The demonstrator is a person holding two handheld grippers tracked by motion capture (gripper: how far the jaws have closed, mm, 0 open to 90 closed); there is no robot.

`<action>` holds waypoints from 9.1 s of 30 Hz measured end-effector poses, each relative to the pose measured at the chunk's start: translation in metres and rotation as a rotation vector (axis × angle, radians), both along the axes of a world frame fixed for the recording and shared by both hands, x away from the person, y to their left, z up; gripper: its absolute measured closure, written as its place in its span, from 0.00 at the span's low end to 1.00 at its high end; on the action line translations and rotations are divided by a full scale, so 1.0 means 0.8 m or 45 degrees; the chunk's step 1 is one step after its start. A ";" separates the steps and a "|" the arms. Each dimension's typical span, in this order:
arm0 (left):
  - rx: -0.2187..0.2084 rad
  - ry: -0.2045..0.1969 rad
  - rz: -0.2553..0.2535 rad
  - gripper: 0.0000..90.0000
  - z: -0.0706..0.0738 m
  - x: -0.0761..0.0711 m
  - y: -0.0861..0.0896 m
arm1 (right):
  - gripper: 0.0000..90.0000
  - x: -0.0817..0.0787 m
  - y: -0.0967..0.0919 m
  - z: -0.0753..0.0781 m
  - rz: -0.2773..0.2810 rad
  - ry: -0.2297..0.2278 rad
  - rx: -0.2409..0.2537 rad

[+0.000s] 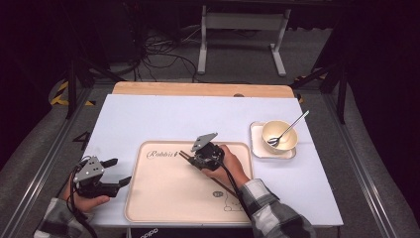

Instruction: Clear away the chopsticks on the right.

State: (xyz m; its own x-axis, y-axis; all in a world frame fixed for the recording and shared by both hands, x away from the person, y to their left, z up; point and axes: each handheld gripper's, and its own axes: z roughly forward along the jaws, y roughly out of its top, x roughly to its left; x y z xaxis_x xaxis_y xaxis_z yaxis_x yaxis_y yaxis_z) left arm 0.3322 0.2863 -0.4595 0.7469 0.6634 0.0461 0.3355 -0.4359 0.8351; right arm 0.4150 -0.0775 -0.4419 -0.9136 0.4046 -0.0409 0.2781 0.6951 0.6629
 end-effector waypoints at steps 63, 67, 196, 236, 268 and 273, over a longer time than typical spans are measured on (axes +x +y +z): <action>0.006 0.010 -0.006 0.22 0.000 -0.001 -0.001 | 0.99 -0.001 -0.150 -0.001 -0.421 -0.073 -0.080; -0.002 0.011 -0.006 0.22 0.000 -0.001 -0.001 | 0.98 -0.003 -0.154 -0.001 -0.429 -0.076 -0.088; -0.013 0.028 0.044 0.20 -0.005 0.000 0.012 | 0.84 0.063 -0.387 0.045 -1.096 -0.079 0.485; -0.013 -0.010 0.039 0.21 -0.001 -0.003 0.011 | 1.00 0.027 -0.374 0.105 -0.966 -0.317 0.562; -0.019 -0.025 0.044 0.21 0.002 -0.004 0.011 | 1.00 -0.007 -0.322 0.160 -0.782 -0.403 0.618; -0.018 -0.022 0.045 0.21 0.002 -0.004 0.011 | 1.00 -0.014 -0.307 0.165 -0.737 -0.394 0.633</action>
State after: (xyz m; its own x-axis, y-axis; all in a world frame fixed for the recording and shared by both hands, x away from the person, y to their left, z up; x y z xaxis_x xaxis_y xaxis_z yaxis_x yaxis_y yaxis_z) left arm 0.3291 0.2948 -0.4580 0.7221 0.6901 0.0488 0.3363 -0.4118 0.8470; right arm 0.4035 -0.3234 -0.3096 -0.5314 0.8455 0.0517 0.2567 0.1025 0.9610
